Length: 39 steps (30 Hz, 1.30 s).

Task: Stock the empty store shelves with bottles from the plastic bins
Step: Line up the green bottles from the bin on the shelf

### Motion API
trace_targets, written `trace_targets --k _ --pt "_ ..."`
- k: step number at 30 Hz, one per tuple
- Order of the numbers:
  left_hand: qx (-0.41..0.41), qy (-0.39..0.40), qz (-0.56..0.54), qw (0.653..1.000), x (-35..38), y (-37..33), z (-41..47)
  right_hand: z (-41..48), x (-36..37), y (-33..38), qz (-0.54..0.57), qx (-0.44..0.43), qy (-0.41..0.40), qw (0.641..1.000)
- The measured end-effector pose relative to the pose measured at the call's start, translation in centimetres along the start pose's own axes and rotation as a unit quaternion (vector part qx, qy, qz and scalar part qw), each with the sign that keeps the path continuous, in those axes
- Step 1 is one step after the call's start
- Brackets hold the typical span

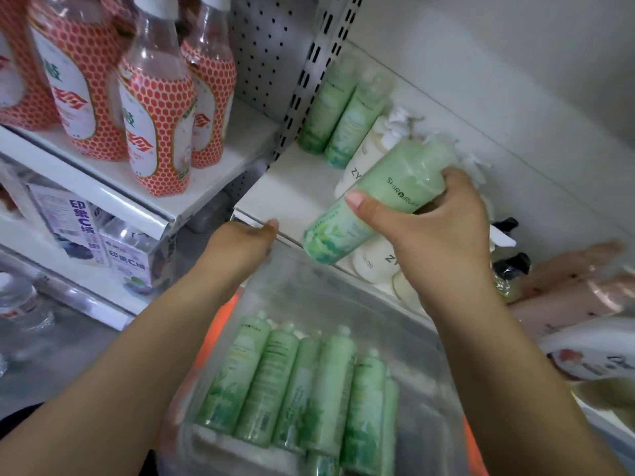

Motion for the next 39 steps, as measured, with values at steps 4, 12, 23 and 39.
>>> trace_targets --k 4,12,23,39 --pt "0.016 -0.001 -0.022 1.0 0.4 -0.8 -0.3 4.2 1.1 0.3 -0.066 -0.015 -0.018 0.998" --pt "0.014 0.008 -0.024 1.0 0.7 -0.9 0.2 9.1 4.9 -2.2 -0.179 0.001 0.019 0.984" --pt "-0.041 -0.041 -0.06 0.997 -0.5 0.2 -0.2 10.0 3.5 0.9 -0.235 -0.04 0.124 0.963" --pt "-0.029 -0.046 -0.18 0.982 0.7 -0.3 0.8 18.1 8.3 2.8 -0.477 -0.143 0.208 0.842"
Point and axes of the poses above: each hand's wrist, its own z-axis towards the middle knuckle, its own x-axis out of the palm, y = z × x, the point moved 10 cm from there along z, towards the middle knuckle, and after that the axes turned 8 degrees about y, right-handed, at the moved point
